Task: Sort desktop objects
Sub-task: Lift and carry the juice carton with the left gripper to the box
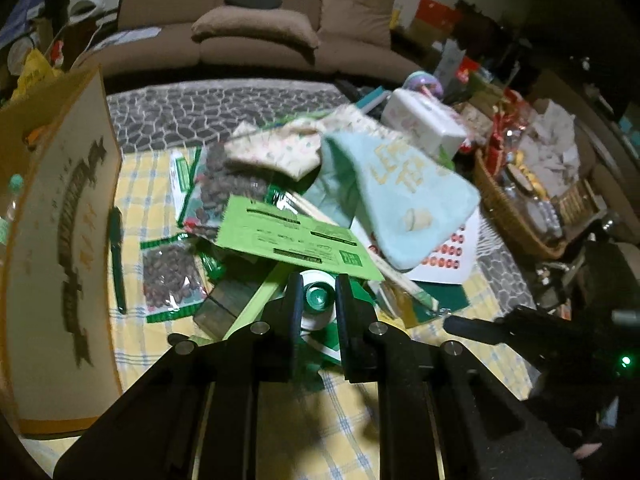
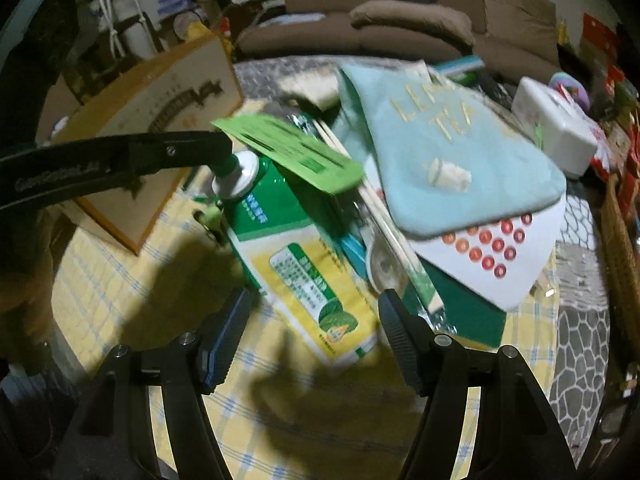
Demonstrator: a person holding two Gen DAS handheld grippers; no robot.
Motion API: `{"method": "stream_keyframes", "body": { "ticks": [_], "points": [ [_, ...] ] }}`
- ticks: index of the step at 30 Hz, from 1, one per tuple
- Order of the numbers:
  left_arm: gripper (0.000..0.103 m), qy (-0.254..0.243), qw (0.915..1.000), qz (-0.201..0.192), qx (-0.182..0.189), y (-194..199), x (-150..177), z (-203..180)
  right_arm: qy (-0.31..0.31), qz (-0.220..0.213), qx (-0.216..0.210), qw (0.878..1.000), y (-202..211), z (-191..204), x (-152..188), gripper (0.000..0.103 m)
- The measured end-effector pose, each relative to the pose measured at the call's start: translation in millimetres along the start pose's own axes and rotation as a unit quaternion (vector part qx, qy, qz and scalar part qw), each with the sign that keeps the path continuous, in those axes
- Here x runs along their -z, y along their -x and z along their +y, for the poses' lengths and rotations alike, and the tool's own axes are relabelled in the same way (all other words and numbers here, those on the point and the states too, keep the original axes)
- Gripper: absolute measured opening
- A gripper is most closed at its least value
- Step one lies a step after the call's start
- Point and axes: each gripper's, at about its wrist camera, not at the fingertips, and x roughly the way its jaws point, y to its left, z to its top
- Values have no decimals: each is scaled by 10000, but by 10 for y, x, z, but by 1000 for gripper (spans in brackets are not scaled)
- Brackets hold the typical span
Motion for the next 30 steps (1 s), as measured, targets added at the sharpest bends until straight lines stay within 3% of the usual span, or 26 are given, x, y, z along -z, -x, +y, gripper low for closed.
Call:
{"method": "stream_keyframes", "body": {
  "ticks": [9, 21, 23, 25, 30],
  "points": [
    [15, -200, 9991, -285, 223, 592, -96, -31, 355, -256, -187, 9989, 89, 373, -154, 74],
    [15, -312, 9974, -641, 94, 1245, -342, 138, 428, -908, -615, 9930, 311, 813, -510, 72],
    [15, -295, 9973, -670, 59, 1321, -371, 200, 373, -955, -759, 9918, 335, 845, -551, 77],
    [15, -285, 9970, -714, -45, 1401, -390, 273, 242, -1050, -882, 9903, 369, 855, -589, 90],
    [15, -162, 9960, -813, -322, 1622, -455, 580, 46, -1221, -1209, 9851, 451, 857, -650, 90]
  ]
}}
